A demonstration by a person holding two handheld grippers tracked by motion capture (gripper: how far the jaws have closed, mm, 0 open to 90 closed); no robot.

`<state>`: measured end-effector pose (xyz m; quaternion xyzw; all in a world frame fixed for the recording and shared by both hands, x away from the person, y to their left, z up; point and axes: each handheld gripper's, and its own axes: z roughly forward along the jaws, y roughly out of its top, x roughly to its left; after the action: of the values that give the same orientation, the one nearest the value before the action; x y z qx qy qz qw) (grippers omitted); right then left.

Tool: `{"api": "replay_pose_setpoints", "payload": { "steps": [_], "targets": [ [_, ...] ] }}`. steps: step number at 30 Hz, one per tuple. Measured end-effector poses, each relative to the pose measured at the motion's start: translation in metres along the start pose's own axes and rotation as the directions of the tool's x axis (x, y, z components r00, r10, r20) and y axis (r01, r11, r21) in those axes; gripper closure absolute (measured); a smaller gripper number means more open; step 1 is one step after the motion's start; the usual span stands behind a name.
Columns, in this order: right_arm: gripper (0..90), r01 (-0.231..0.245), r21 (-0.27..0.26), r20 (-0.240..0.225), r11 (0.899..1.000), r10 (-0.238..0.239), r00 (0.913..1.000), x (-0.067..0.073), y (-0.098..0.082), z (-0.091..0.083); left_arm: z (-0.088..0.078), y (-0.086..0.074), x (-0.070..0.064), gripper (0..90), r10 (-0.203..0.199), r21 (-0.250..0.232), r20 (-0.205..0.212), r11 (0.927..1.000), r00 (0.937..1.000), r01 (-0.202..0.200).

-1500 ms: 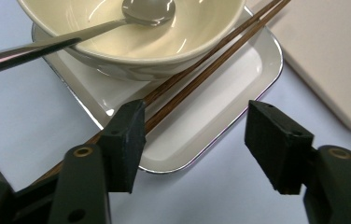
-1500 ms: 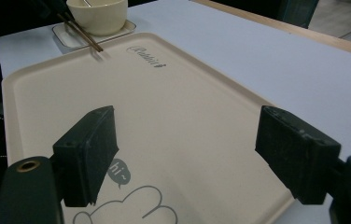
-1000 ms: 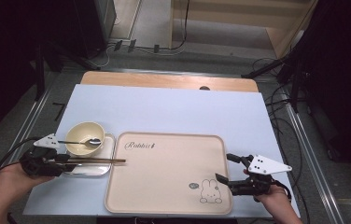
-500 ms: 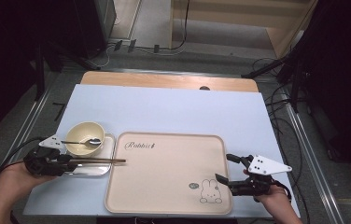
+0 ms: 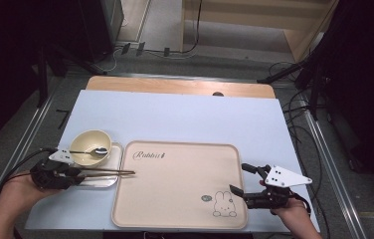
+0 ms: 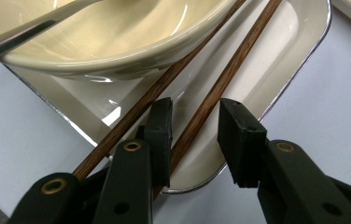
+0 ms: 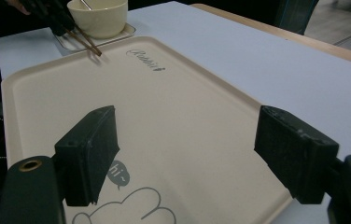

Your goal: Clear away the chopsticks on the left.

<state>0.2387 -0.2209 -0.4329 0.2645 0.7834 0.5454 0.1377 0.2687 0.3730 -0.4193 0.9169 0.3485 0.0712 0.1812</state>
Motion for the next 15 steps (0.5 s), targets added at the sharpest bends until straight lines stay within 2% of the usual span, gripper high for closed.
{"api": "replay_pose_setpoints", "payload": {
  "steps": [2, 6, 8, 15],
  "targets": [
    [21.7, 0.0, -0.002, 0.003, 1.0, 0.0, 1.0, 0.0003, 0.0002, -0.0002, 0.002, 0.0001, -0.0012, 67.7, 0.01, 0.001, -0.009, 1.0, 0.9999, -0.01],
    [21.7, -0.001, -0.002, 0.004, 1.0, 0.001, 1.0, 0.0002, 0.0004, -0.0003, 0.0025, 0.0004, -0.0008, 69.8, 0.021, -0.002, 0.0, 0.9998, 0.9998, -0.021],
    [21.7, 0.0, -0.002, 0.003, 1.0, 0.0, 1.0, 0.0002, 0.0004, -0.0001, 0.0026, 0.0009, -0.0004, 72.8, 0.024, 0.001, 0.008, 0.9997, 0.9997, -0.024],
    [21.7, 0.0, -0.005, 0.003, 1.0, 0.0, 1.0, 0.0001, 0.0005, -0.0004, 0.0024, 0.0034, 0.0007, 80.0, 0.073, 0.024, 0.045, 0.997, 0.9963, -0.074]
  ]
}}
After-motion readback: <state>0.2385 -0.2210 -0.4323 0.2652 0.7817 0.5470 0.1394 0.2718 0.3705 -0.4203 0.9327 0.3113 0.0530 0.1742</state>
